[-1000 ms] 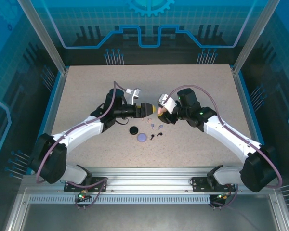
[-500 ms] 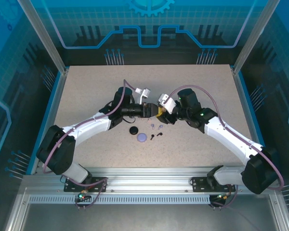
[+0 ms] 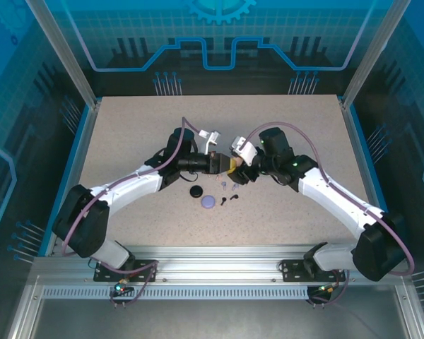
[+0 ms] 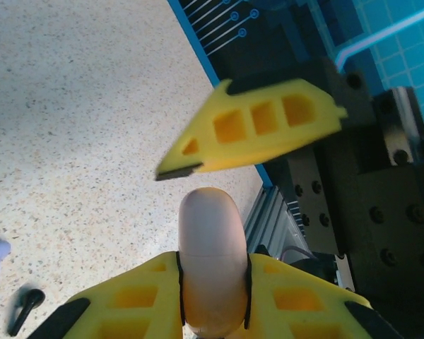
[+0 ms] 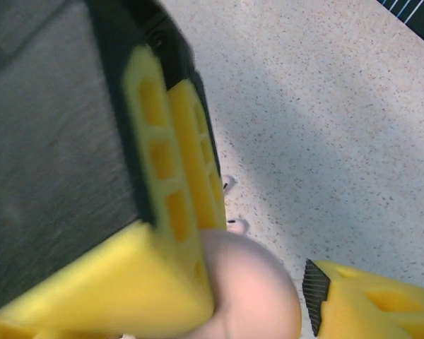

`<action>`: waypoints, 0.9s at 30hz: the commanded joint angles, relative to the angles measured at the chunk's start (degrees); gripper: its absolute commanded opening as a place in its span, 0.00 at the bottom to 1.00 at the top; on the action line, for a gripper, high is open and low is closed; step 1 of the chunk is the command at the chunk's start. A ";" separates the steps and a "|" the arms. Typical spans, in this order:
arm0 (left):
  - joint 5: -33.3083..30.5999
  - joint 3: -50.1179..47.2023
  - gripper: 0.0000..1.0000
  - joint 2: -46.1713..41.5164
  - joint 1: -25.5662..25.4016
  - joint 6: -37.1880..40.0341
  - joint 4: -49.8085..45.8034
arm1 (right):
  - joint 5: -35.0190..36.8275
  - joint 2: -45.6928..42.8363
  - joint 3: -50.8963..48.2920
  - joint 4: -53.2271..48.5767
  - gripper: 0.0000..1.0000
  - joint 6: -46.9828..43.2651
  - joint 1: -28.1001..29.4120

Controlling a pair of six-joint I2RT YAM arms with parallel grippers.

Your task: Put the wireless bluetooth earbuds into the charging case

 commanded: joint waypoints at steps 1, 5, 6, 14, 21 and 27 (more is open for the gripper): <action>-0.28 -1.40 0.18 -4.23 -0.69 3.17 2.50 | -5.76 -3.22 0.93 -0.99 0.85 1.35 -1.72; -3.26 -5.13 0.18 -7.66 -0.68 4.70 8.74 | -11.63 -8.69 -1.69 -1.82 1.00 3.44 -4.38; -3.94 -5.79 0.18 -8.45 -0.68 5.52 9.72 | -13.16 -10.37 -2.50 -1.71 1.00 4.15 -5.22; -6.34 -11.59 0.18 -13.98 -0.76 12.65 20.67 | -21.12 -19.18 -7.48 1.13 1.00 7.22 -9.08; -6.92 -16.26 0.15 -17.75 -3.11 22.52 30.20 | -25.56 -19.25 -6.03 3.37 1.00 9.35 -10.73; -6.98 -17.05 0.13 -18.06 -4.86 28.30 32.59 | -27.04 -17.44 -3.63 4.40 0.94 8.99 -10.01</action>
